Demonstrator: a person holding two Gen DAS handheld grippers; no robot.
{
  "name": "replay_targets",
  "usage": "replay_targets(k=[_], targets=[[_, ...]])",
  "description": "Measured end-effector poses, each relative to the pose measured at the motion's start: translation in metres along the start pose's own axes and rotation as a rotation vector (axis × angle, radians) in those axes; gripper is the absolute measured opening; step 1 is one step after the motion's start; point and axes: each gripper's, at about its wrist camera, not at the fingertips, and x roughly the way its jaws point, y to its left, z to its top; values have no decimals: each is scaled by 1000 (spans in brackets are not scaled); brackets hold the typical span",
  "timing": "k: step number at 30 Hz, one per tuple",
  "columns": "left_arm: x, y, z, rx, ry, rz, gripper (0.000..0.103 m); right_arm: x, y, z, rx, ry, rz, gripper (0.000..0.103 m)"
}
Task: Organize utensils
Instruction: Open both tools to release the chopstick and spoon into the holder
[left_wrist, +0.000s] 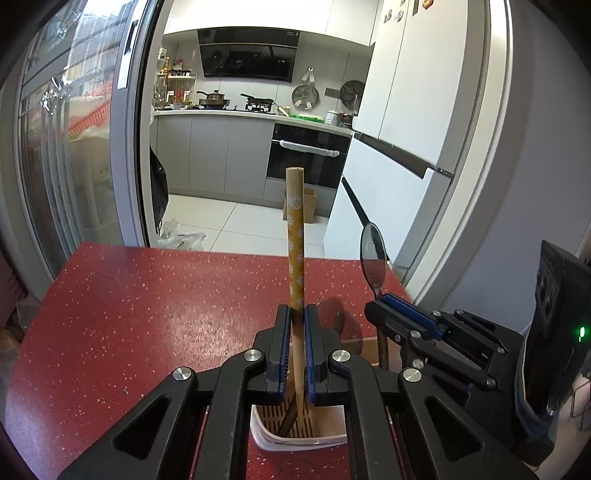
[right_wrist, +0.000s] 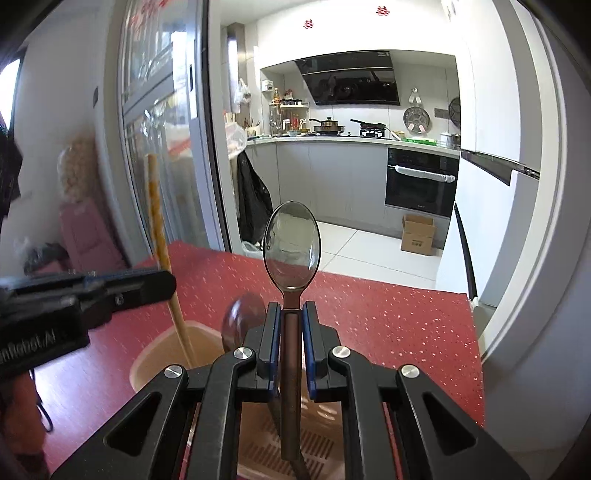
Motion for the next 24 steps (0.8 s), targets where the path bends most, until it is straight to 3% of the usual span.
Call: replay_targets(k=[7, 17, 18, 20, 21, 24], targets=[[6, 0, -17, 18, 22, 45, 36, 1, 12, -18, -76, 20, -22, 13], [-7, 5, -39, 14, 39, 97, 36, 3, 9, -23, -44, 94, 1, 15], [-10, 6, -40, 11, 39, 100, 36, 3, 9, -22, -38, 98, 3, 17], [-16, 9, -45, 4, 45, 107, 37, 0, 8, -22, -14, 112, 14, 36], [-19, 9, -47, 2, 48, 109, 37, -2, 7, -22, -4, 111, 17, 40], [-29, 12, -55, 1, 66, 114, 37, -12, 7, -20, 18, 98, 17, 42]])
